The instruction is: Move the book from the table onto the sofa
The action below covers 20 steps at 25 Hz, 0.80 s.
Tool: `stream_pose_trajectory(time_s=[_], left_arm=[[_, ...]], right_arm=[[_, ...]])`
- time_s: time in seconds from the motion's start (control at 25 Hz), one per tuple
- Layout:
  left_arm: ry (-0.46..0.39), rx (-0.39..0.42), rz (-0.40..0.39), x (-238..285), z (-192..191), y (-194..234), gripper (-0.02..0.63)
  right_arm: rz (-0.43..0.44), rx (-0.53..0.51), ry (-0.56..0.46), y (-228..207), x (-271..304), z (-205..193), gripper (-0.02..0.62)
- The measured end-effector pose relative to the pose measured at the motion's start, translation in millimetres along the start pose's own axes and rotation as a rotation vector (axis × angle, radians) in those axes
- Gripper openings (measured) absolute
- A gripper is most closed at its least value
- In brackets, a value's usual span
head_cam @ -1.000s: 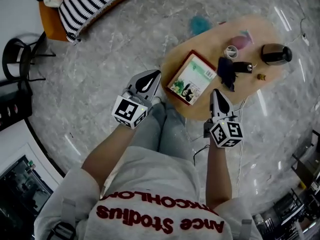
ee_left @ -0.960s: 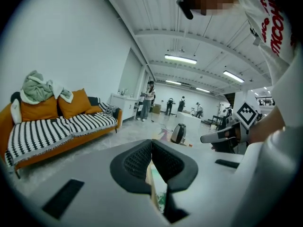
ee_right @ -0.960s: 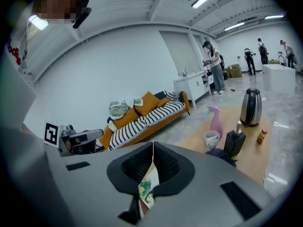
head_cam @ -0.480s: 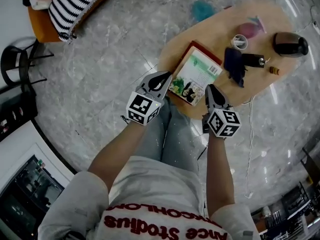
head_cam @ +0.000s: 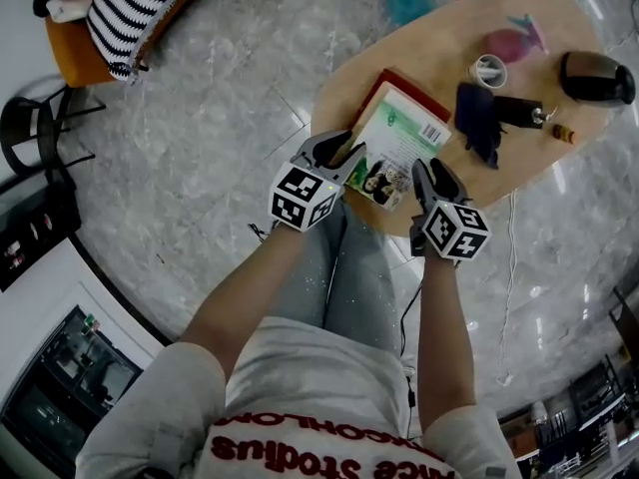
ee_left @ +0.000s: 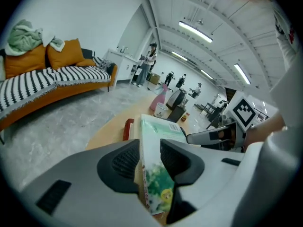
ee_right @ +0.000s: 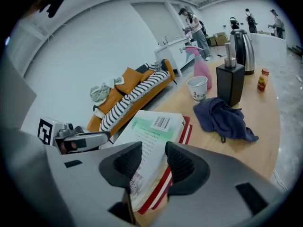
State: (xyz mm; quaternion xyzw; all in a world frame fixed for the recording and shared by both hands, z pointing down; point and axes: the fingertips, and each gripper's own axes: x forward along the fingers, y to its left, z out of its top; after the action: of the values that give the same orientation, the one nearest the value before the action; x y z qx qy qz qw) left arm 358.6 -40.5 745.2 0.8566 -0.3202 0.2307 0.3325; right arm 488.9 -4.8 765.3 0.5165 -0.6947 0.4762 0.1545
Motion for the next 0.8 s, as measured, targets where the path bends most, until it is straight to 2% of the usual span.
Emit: stream_pose_trajectory(time_s=[0.04, 0.24, 0.44, 0.64, 0.8], left_arm=[[0.003, -0.017, 0.003, 1.8, -0.2, 3.0, 0.137], [0.053, -0.027, -0.006, 13.9, -8.2, 8.3, 0.150], [0.113, 0.003, -0.028, 28.6, -19.0, 0.8, 0.150], [0.120, -0.022, -0.013, 33.8, -22.4, -0.1, 0.150], [0.137, 0.019, -0.023, 32.4, -20.0, -4.4, 0.150]], right_arm=[[0.005, 0.005, 0.006, -1.4, 1.9, -1.0, 0.164], [0.030, 0.052, 0.049, -11.1, 8.3, -7.8, 0.256], [0.048, 0.029, 0.080, -11.5, 14.1, -14.2, 0.267], [0.071, 0.055, 0.092, -14.3, 17.5, -20.5, 0.268], [0.100, 0.086, 0.090, -12.5, 15.4, -22.7, 0.268]])
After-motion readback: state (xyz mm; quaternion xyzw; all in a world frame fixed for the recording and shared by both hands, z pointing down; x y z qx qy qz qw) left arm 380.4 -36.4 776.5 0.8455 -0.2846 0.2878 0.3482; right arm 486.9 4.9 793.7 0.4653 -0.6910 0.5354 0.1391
